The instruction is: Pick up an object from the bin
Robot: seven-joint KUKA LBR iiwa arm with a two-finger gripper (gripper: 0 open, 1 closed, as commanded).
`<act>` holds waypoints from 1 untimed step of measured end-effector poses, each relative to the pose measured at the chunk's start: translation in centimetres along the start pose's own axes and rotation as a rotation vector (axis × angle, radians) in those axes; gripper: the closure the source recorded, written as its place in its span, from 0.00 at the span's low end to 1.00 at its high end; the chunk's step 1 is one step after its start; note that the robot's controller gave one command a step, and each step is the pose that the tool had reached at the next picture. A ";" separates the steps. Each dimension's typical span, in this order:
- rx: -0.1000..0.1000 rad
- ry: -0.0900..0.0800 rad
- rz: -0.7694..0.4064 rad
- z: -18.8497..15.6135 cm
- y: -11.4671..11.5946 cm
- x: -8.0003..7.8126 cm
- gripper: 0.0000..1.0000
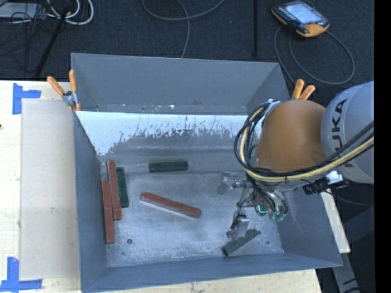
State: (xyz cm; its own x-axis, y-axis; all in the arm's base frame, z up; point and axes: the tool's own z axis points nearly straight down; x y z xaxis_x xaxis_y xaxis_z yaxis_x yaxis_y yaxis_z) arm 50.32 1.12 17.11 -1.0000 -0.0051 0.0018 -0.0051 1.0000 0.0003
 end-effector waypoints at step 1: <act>0.000 -0.008 -0.002 4.9 1.8 -2.0 0.00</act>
Offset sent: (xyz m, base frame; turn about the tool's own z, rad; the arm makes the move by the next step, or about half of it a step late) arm 0.0781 0.0600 -0.0672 -0.1418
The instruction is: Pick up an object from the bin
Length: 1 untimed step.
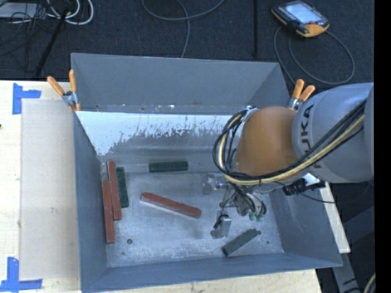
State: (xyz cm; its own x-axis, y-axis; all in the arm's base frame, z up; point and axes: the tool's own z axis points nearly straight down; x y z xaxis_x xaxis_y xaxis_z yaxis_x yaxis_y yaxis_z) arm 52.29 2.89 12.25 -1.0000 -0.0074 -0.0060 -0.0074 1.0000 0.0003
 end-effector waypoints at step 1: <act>0.000 0.011 -0.122 2.3 3.3 -4.4 0.00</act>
Offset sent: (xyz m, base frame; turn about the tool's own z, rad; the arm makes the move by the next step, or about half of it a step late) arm 0.0058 0.0574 -0.0525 -0.0225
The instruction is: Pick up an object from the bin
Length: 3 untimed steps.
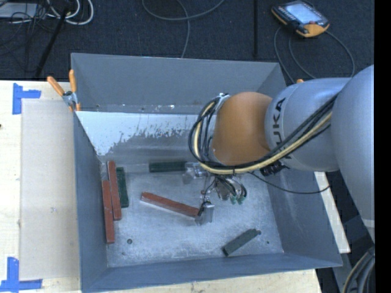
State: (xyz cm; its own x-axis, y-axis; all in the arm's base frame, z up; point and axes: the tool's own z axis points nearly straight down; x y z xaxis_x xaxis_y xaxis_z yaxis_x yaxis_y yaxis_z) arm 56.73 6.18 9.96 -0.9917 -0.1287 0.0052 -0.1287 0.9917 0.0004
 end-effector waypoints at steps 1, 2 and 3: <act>0.000 -0.008 0.100 2.9 2.9 3.4 1.00; 0.000 -0.008 0.100 2.9 2.9 3.4 1.00; 0.000 -0.005 0.109 -10.9 4.6 5.0 1.00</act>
Offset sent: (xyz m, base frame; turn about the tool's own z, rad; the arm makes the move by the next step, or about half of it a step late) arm 0.0000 0.0000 0.0000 0.0000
